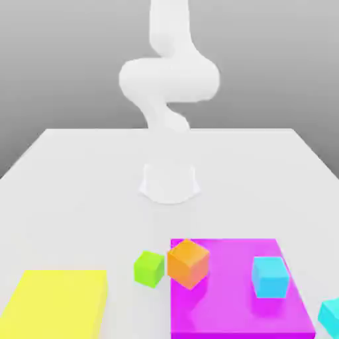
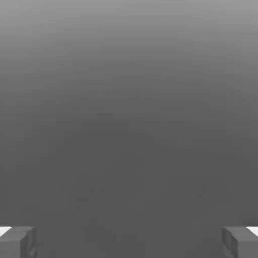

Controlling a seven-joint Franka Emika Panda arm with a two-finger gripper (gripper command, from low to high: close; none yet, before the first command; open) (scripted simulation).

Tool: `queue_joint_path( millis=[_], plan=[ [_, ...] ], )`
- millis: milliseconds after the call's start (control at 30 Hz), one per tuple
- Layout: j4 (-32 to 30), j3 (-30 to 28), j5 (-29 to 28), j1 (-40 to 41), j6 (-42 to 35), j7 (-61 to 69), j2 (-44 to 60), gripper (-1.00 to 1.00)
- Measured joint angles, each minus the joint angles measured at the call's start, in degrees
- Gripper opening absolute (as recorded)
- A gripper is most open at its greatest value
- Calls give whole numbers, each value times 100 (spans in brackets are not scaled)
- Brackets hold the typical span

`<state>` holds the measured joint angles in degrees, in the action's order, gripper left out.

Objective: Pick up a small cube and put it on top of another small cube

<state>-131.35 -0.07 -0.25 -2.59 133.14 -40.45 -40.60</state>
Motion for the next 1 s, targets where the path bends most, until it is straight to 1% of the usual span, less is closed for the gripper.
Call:
queue_joint_path(
  millis=[367,667,833,1000],
  plan=[
    [192,8,-29,-1086,604,2448,2321,0],
    [347,333,-44,-1741,1090,4425,4190,0],
    [434,557,-218,-1914,1359,5409,5234,0],
    [526,821,-593,-2099,1618,6246,6291,0]
  ],
)
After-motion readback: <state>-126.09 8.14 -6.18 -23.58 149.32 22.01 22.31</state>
